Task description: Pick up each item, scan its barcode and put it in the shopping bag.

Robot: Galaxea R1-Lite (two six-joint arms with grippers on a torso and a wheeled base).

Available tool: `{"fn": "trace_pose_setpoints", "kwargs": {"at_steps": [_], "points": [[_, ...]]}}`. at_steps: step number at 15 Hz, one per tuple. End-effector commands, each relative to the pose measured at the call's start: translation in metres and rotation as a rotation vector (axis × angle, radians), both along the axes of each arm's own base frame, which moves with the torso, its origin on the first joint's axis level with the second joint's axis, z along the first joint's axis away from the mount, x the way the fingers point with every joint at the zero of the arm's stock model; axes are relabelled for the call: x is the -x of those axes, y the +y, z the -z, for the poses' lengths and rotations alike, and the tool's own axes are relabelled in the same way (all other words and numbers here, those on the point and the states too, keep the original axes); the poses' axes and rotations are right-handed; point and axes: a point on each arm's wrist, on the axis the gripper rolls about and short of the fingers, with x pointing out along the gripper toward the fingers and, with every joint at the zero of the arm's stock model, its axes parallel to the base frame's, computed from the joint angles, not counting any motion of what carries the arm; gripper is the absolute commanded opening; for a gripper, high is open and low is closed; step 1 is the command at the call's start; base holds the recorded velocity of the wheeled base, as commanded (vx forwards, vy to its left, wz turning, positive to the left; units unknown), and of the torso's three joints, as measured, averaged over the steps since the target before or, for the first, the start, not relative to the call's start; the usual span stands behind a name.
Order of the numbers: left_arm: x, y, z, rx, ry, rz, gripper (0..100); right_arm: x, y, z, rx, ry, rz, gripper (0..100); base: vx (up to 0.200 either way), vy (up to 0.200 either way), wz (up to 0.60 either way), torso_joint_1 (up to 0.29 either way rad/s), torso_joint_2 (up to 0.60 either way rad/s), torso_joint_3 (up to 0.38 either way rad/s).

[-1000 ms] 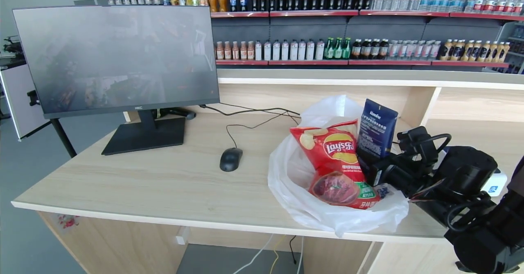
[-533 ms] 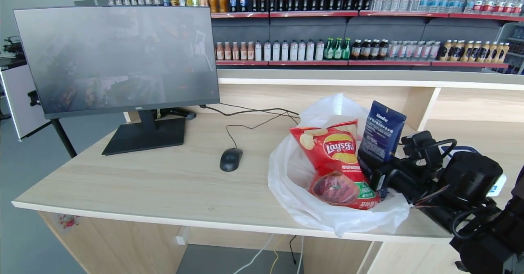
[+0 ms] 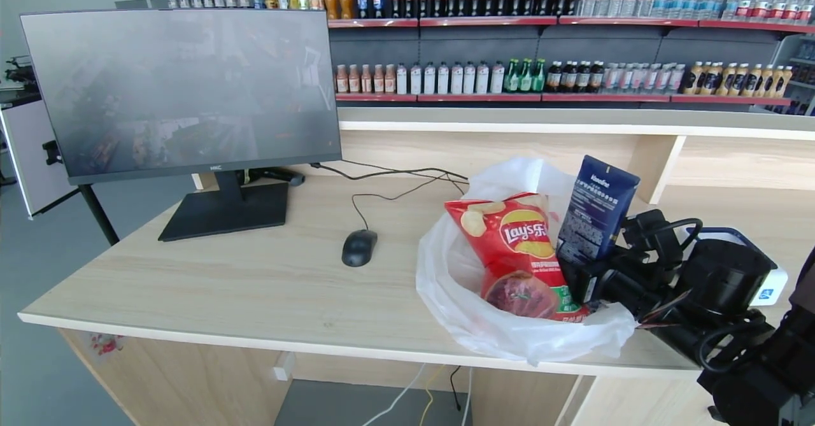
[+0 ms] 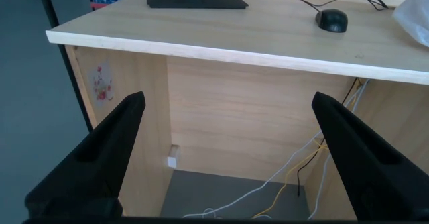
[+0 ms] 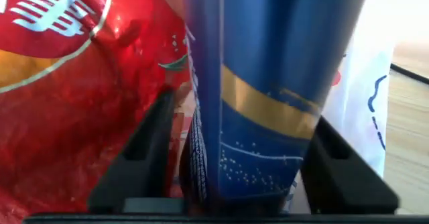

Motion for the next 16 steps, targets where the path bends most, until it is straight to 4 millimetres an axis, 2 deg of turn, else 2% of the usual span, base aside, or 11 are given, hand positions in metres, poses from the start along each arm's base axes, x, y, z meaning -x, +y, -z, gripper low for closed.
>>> {"fn": "trace_pose_setpoints", "kwargs": {"at_steps": [1, 9, 16], "points": [[0.0, 0.0, 0.0, 0.0, 0.0, 0.0, 100, 0.001, -0.001, -0.006, -0.006, -0.029, 0.005, 100, 0.0, 0.0, 0.0, 0.0, 0.0, 0.0], [0.0, 0.0, 0.0, 0.0, 0.0, 0.0, 100, 0.009, -0.006, -0.025, -0.022, -0.089, 0.014, 100, 0.0, 0.0, 0.0, 0.0, 0.0, 0.0], [0.0, 0.0, 0.0, 0.0, 0.0, 0.0, 100, 0.028, -0.01, -0.039, -0.03, -0.125, 0.016, 100, 0.0, 0.0, 0.0, 0.0, 0.0, 0.0]]}}
